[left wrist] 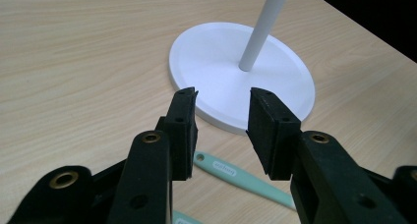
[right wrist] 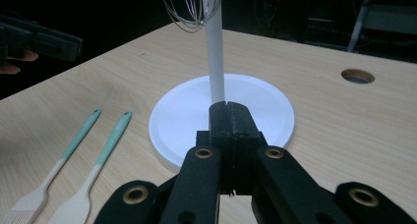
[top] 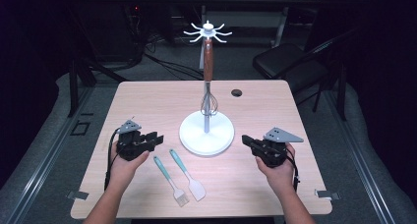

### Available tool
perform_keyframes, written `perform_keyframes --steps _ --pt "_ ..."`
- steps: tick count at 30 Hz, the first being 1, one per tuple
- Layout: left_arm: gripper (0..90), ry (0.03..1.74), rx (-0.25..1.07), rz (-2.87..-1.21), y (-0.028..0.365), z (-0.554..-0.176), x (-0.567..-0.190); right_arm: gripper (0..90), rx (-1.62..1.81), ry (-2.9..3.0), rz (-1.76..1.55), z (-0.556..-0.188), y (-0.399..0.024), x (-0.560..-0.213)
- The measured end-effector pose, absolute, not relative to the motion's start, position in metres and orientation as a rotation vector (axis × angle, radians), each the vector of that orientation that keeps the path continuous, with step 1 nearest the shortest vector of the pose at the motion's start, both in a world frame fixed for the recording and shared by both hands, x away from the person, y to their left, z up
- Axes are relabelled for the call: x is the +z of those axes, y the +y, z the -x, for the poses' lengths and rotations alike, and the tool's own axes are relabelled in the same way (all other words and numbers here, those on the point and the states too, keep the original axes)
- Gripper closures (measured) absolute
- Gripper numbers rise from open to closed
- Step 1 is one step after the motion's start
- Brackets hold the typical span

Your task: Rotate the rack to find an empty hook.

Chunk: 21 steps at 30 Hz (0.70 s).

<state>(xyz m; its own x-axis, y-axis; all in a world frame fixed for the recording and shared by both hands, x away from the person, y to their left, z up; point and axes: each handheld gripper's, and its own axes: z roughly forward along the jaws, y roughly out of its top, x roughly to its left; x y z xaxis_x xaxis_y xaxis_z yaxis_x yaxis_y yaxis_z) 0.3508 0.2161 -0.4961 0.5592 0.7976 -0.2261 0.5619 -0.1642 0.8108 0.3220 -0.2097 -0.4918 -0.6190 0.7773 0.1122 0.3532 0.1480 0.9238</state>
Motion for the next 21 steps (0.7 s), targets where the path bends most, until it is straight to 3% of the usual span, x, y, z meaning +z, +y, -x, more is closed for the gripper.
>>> perform_keyframes --steps 8,21 --pt "60.4 1.13 0.323 -1.85 0.228 -0.348 -0.506 90.0 1.531 2.022 -1.042 -0.323 -0.212 -0.475" --pt "59.9 1.147 0.307 -1.842 0.233 -0.345 -0.511 90.0 1.578 1.987 -0.926 -0.344 -0.206 -0.402"
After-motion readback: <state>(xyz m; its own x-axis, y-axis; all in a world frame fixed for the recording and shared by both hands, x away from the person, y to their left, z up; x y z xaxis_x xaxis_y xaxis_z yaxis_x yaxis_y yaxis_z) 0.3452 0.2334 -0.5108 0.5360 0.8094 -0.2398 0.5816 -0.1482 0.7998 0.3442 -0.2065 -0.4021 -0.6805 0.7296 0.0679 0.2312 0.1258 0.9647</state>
